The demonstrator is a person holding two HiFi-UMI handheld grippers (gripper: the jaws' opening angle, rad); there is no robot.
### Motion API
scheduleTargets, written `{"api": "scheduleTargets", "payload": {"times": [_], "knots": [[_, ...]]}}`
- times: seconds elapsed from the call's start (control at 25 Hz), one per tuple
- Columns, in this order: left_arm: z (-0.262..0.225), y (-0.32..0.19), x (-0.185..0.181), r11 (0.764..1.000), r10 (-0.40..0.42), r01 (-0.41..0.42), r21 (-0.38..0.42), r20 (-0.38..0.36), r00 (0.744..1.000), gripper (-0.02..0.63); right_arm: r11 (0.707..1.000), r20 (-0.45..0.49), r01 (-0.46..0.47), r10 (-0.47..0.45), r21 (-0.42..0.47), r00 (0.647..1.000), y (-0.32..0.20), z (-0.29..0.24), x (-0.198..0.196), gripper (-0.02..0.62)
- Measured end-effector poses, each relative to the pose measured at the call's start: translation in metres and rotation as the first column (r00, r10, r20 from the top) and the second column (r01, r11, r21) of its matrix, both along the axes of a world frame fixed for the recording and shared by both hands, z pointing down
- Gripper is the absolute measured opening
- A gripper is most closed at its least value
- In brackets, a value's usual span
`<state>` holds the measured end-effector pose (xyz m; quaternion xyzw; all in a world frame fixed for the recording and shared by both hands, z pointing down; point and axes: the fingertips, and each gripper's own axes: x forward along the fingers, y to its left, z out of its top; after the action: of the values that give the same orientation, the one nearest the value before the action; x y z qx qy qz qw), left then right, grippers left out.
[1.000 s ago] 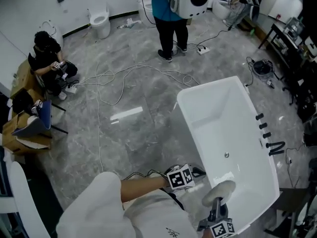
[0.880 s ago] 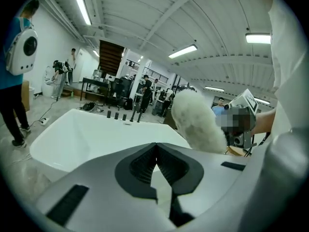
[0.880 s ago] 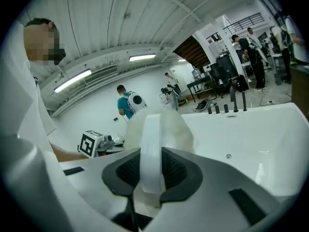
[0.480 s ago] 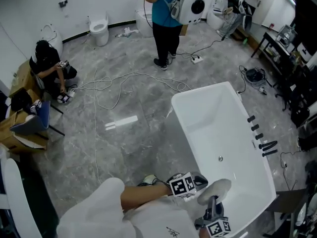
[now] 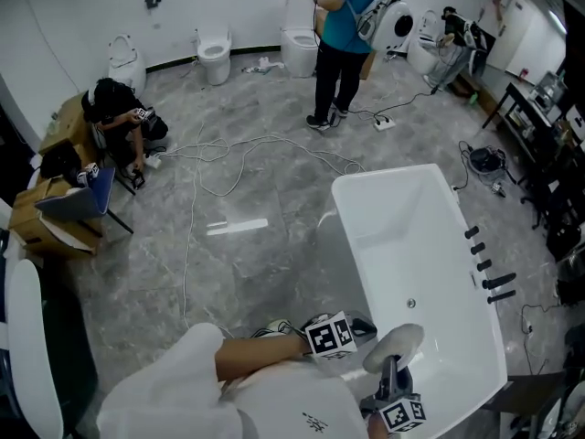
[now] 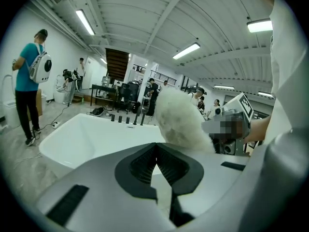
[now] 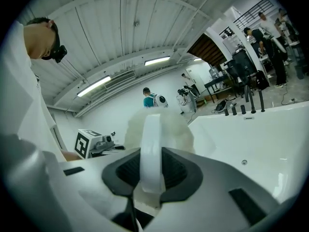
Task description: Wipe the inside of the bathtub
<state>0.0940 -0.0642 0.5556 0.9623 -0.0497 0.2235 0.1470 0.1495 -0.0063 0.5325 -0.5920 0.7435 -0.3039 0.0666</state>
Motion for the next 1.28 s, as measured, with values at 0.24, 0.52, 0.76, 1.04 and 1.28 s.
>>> {"api": "scheduleTargets", "payload": {"times": [0.24, 0.52, 0.76, 1.04, 1.28], "knots": [[0.003, 0.011, 0.004, 0.999, 0.035, -0.035, 0.009, 0.014, 0.999, 0.012, 1.0, 0.013, -0.016, 0.016, -0.009, 1.0, 0.011, 0.008, 0.0, 0.092], [0.008, 0.003, 0.008, 0.996, 0.086, -0.086, 0.011, 0.014, 0.996, 0.011, 0.989, -0.032, -0.147, 0.147, 0.011, 0.989, 0.028, 0.01, 0.015, 0.092], [0.004, -0.077, -0.011, 0.999, -0.021, 0.022, 0.034, -0.036, 0.999, 0.012, 0.963, -0.125, -0.267, 0.269, 0.035, 0.955, 0.011, 0.008, 0.045, 0.092], [0.013, -0.075, 0.044, 0.995, 0.092, -0.091, 0.049, -0.027, 0.995, 0.011, 0.871, -0.148, -0.49, 0.488, 0.025, 0.86, 0.065, 0.015, 0.096, 0.092], [0.019, -0.051, 0.081, 0.971, 0.24, -0.239, 0.03, -0.038, 0.97, 0.012, 0.825, -0.112, -0.565, 0.559, -0.023, 0.821, 0.073, 0.039, 0.091, 0.092]]}}
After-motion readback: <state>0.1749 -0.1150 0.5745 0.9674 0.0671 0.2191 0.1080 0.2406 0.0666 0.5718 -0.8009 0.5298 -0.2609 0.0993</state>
